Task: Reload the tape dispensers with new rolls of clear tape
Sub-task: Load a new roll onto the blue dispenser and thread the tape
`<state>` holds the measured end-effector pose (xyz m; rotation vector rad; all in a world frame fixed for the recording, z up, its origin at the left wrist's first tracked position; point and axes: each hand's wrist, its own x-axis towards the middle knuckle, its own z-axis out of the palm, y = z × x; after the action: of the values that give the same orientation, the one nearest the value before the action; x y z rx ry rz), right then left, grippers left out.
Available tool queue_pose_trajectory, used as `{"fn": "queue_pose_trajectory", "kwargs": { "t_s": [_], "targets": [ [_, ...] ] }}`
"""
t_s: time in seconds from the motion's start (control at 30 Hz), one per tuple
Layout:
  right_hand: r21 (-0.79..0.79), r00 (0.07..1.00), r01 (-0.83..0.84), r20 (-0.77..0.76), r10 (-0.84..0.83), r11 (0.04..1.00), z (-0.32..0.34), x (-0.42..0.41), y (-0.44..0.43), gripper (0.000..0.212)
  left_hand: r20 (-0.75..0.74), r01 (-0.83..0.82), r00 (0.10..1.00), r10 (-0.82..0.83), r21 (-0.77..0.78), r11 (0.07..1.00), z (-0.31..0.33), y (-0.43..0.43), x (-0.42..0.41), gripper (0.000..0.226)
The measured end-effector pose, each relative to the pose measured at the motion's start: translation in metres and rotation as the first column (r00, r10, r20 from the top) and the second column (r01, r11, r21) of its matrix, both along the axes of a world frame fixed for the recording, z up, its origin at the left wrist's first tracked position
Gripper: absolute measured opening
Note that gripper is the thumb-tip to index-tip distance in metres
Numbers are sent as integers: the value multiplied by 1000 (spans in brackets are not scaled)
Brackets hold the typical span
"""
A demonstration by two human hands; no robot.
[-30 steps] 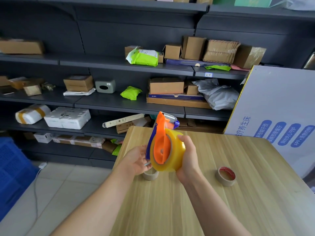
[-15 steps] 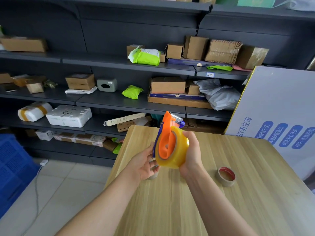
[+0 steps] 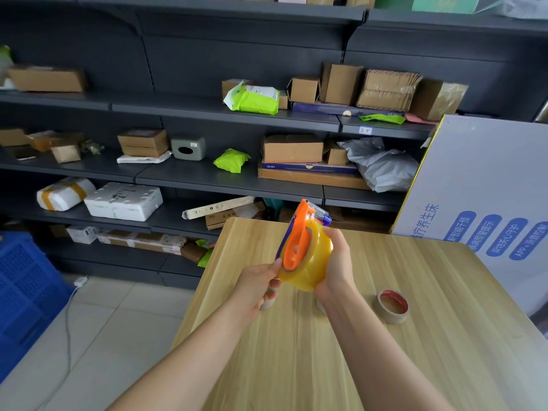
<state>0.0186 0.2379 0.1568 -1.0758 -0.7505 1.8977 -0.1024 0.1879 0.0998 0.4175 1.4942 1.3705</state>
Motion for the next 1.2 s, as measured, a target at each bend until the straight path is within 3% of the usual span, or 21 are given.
{"fn": "queue_pose_trajectory", "kwargs": {
  "t_s": [0.1,0.3,0.4,0.53,0.73,0.93,1.2],
  "targets": [
    [1,1000,-4,8,4,1000,1,1,-4,33,-5,-67,998,67,17,998,-2,-3,10,26],
    [5,999,-30,27,30,1000,-4,6,-16,61,177,-225,962,208,83,971,-1,-23,33,17],
    [20,998,-32,51,31,999,-5,12,-21,53,197,-263,951,239,105,959,-2,-35,41,11],
    [16,994,-58,93,56,998,-7,21,-31,36,155,-223,967,203,122,967,-1,-50,49,9],
    [36,988,-70,143,64,997,-6,28,-58,52,58,-87,995,82,82,993,-2,-74,56,9],
    [64,981,-82,181,69,995,-10,35,-91,24,-41,-63,997,61,-52,997,-13,-98,55,10],
    [6,965,-58,256,54,998,-39,46,-162,22,-19,63,997,-69,-204,977,-49,-162,66,17]
  ]
}}
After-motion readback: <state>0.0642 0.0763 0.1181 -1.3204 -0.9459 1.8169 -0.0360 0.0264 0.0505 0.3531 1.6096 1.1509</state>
